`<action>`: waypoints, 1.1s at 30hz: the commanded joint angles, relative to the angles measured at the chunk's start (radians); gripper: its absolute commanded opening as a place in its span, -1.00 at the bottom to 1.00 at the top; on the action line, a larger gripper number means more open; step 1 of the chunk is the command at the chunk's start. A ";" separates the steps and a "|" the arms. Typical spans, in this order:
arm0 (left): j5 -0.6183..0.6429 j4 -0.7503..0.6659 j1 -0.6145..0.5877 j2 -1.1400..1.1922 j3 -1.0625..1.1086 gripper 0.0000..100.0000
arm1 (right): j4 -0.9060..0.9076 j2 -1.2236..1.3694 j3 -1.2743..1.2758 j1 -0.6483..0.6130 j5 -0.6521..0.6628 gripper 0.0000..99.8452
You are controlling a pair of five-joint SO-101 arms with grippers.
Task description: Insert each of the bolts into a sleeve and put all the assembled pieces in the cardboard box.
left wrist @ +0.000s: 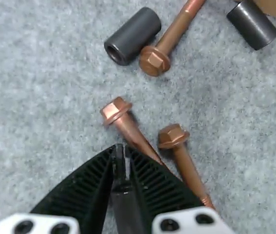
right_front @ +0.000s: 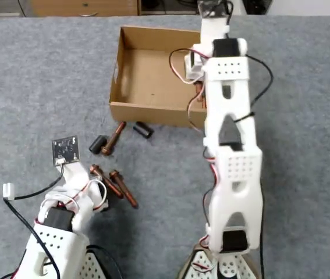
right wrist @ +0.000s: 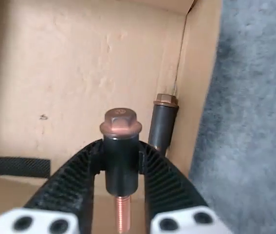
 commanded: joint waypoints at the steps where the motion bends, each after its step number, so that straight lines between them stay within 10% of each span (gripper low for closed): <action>1: 0.005 -0.017 -0.008 -0.008 -0.002 -0.96 | -0.002 0.107 -0.170 0.012 0.011 -1.00; 22: 0.002 -0.015 -0.008 -0.008 0.000 -0.96 | 0.135 0.515 -0.564 0.024 0.014 -0.99; 33: -0.002 -0.012 -0.006 -0.008 0.000 -0.96 | 0.138 0.506 -0.565 0.028 0.014 -0.51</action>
